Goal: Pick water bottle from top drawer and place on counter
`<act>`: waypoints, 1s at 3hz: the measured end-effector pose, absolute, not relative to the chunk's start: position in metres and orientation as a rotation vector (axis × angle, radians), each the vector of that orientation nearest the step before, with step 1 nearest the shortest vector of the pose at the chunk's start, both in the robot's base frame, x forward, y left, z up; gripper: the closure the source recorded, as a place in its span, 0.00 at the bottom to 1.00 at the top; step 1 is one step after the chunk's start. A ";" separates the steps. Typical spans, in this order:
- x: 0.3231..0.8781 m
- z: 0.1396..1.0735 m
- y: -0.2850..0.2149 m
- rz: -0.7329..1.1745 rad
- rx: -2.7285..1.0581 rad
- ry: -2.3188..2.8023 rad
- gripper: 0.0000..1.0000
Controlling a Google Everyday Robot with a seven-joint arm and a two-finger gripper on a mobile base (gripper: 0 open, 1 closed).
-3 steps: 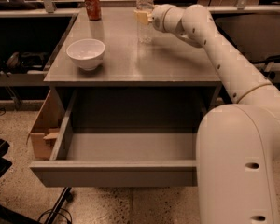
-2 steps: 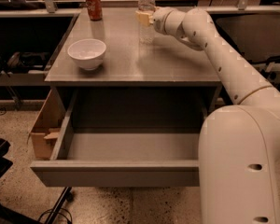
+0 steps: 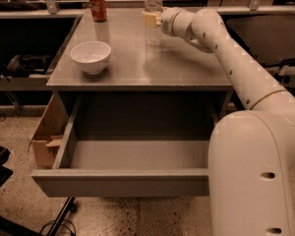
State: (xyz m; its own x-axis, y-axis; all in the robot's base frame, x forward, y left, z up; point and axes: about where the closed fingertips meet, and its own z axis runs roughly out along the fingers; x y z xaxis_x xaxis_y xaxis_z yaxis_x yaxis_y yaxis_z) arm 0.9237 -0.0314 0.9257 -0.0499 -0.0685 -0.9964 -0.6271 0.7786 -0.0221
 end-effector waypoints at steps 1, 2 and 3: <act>0.924 0.926 -0.031 0.496 -0.574 1.575 0.39; 0.924 0.926 -0.031 0.496 -0.574 1.575 0.08; 0.924 0.926 -0.031 0.496 -0.574 1.575 0.00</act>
Offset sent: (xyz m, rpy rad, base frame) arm 0.0000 0.0000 0.0000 0.0000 0.0000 0.0000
